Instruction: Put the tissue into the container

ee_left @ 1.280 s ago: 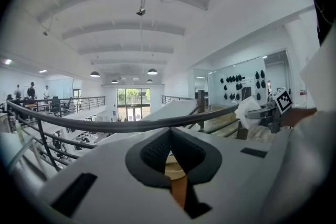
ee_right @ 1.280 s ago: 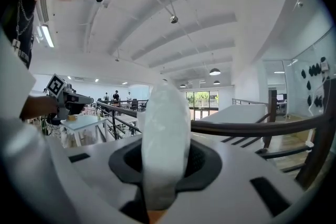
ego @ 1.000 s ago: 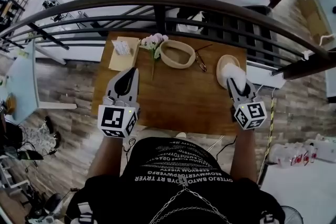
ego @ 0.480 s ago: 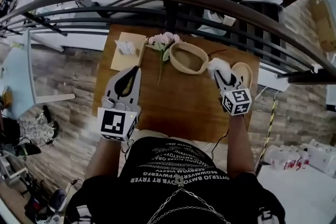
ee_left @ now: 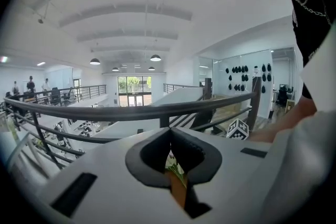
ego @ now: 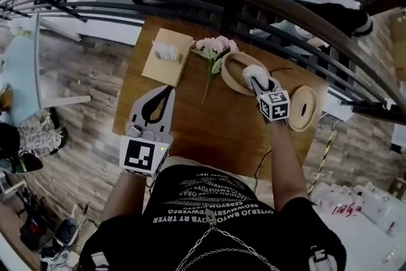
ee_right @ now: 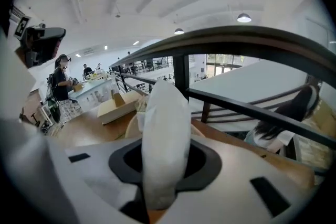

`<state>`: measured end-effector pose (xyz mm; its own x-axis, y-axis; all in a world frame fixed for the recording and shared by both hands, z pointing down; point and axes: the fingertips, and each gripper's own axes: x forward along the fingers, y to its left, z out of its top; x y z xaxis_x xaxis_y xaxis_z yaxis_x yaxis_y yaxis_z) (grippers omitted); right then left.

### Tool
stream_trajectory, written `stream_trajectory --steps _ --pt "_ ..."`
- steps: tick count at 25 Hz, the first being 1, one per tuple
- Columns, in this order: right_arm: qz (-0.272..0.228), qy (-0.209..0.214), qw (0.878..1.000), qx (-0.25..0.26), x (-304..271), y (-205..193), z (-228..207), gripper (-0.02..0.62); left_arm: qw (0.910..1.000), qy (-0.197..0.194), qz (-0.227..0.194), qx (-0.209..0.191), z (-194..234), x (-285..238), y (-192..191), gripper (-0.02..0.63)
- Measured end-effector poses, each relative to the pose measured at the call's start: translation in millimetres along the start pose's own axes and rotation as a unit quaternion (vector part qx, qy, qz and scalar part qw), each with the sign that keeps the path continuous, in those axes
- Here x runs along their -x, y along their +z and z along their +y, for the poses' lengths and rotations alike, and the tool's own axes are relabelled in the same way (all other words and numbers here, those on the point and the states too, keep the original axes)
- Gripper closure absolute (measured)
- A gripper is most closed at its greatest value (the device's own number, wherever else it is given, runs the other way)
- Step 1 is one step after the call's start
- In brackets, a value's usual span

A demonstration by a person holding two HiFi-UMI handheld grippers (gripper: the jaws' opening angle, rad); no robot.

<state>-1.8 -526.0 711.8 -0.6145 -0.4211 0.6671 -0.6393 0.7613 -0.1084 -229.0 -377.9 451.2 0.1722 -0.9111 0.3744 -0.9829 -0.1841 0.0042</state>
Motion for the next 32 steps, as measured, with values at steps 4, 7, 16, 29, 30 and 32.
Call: stream_trajectory --steps 4,7,16,29,30,32 --pt "0.058 0.003 0.998 0.009 -32.0 -16.7 2.2 0.479 0.9998 -0.004 0.014 0.015 1.9 -4.3 -17.7 0.578" --pt "0.104 0.002 0.994 0.032 -49.8 -30.6 5.2 0.479 0.9994 -0.013 0.019 0.025 -2.6 -8.9 -27.1 0.578" --pt "0.170 -0.003 0.978 0.120 -71.5 -42.3 16.2 0.457 0.9985 -0.030 0.024 0.037 -12.1 -7.1 -39.0 0.578" --pt "0.010 -0.008 0.998 0.068 70.9 14.5 31.5 0.227 0.9985 -0.048 -0.020 0.015 -65.9 48.5 -14.0 0.578" --pt "-0.008 -0.017 0.998 0.062 89.1 19.8 30.8 0.248 0.9984 -0.048 -0.027 0.010 -69.9 49.9 -8.7 0.578" --pt "-0.058 -0.042 0.996 0.047 130.9 33.7 29.9 0.358 0.9980 -0.047 -0.043 0.000 -78.0 53.9 3.3 0.578"
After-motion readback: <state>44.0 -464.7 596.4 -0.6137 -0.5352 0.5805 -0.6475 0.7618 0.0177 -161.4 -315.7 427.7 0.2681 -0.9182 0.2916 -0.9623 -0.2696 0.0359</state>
